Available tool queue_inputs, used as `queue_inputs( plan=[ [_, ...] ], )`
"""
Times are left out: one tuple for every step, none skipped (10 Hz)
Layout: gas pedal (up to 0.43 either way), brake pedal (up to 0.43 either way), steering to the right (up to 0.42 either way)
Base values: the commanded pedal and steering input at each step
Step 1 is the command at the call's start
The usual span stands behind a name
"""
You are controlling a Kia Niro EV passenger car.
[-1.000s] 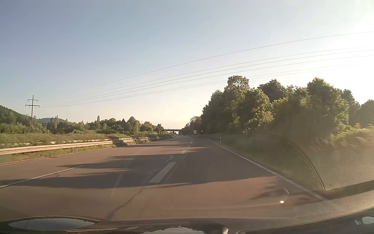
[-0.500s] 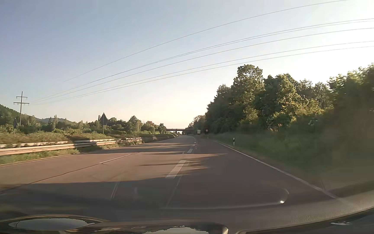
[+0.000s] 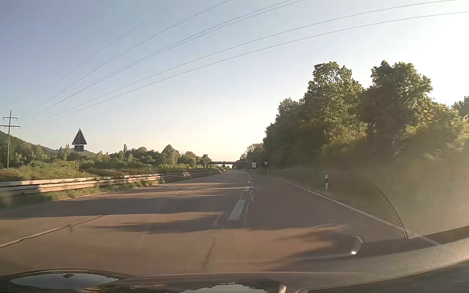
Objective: Follow the waypoints while adhering to traffic rules and regulations
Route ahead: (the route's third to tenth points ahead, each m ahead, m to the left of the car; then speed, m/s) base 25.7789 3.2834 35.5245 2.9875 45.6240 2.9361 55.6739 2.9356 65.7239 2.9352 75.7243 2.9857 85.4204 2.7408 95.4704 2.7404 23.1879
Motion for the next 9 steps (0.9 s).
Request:
queue_inputs(
  plan=[
    [0.370,0.000,-0.006],
    [0.370,0.000,-0.006],
    [0.370,0.000,-0.005],
    [0.370,0.000,-0.005],
    [0.370,0.000,-0.005],
    [0.370,0.000,-0.005],
    [0.370,0.000,-0.005],
    [0.370,0.000,-0.005],
    [0.370,0.000,-0.005]
  ],
)
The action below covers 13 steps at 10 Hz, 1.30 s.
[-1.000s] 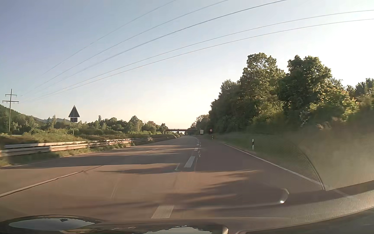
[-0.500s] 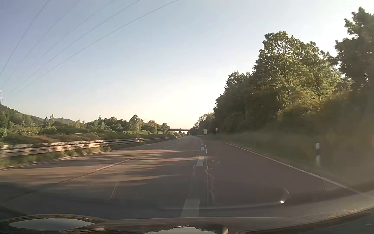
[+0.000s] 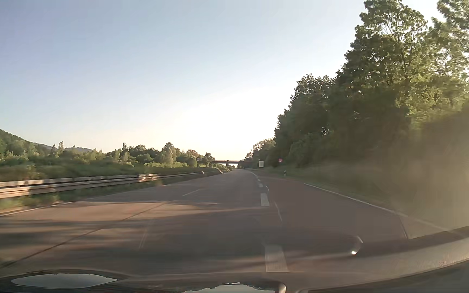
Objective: Follow the waypoints while adhering to traffic rules and regulations
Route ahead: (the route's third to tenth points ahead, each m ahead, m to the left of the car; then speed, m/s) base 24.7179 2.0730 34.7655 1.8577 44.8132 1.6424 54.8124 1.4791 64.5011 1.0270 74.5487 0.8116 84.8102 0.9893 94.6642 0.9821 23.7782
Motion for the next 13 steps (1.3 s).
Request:
queue_inputs(
  plan=[
    [0.370,0.000,-0.005],
    [0.370,0.000,-0.004],
    [0.370,0.000,-0.004],
    [0.370,0.000,-0.004],
    [0.370,0.000,-0.004],
    [0.370,0.000,-0.002],
    [0.370,0.000,-0.001],
    [0.370,0.000,-0.001],
    [0.370,0.000,-0.001],
    [0.370,0.000,-0.001],
    [0.370,0.000,0.000],
    [0.370,0.000,0.001],
    [0.370,0.000,0.003]
  ],
)
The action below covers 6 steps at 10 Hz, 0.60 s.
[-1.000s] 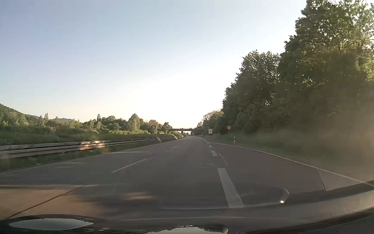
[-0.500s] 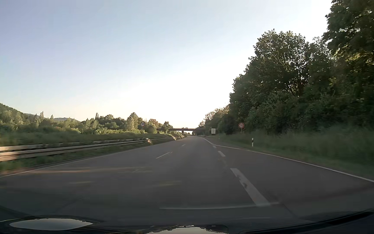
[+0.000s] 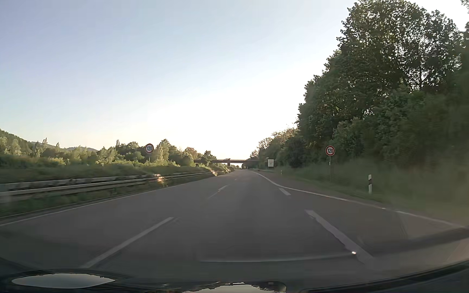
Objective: Follow the waypoints while adhering to traffic rules and regulations
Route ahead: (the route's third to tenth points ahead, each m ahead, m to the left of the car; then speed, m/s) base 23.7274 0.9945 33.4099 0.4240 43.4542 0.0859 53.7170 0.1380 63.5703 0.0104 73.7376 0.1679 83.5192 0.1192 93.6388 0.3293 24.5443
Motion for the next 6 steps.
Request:
queue_inputs(
  plan=[
    [0.370,0.000,0.003],
    [0.370,0.000,0.004],
    [0.370,0.000,0.005],
    [0.370,0.000,0.006],
    [0.370,0.000,0.006],
    [0.370,0.000,0.006]
  ],
)
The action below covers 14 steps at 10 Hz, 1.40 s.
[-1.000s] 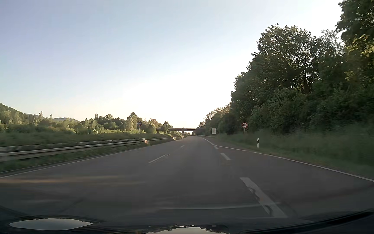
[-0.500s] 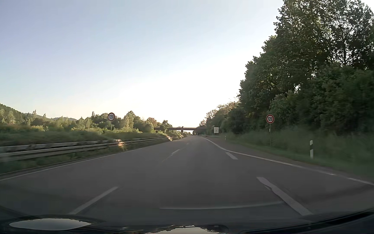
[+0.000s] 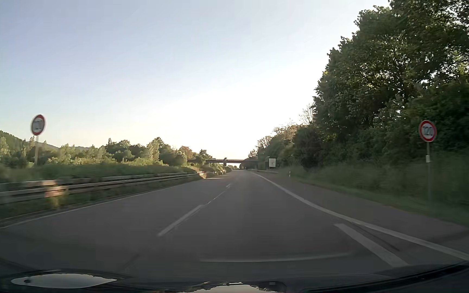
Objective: Follow the waypoints while adhering to traffic rules and regulations
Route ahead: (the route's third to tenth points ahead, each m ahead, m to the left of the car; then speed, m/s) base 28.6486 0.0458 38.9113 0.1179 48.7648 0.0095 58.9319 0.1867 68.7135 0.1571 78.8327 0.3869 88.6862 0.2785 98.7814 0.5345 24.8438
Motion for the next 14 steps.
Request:
queue_inputs(
  plan=[
    [0.370,0.000,0.006],
    [0.370,0.000,0.007],
    [0.370,0.000,0.007],
    [0.370,0.000,0.006],
    [0.370,0.000,0.006],
    [0.370,0.000,0.005],
    [0.370,0.000,0.004],
    [0.370,0.000,0.003],
    [0.370,0.000,0.002],
    [0.370,0.000,0.000],
    [0.370,0.000,-0.001],
    [0.370,0.000,-0.001],
    [0.370,0.000,-0.001],
    [0.370,0.000,-0.001]
  ],
)
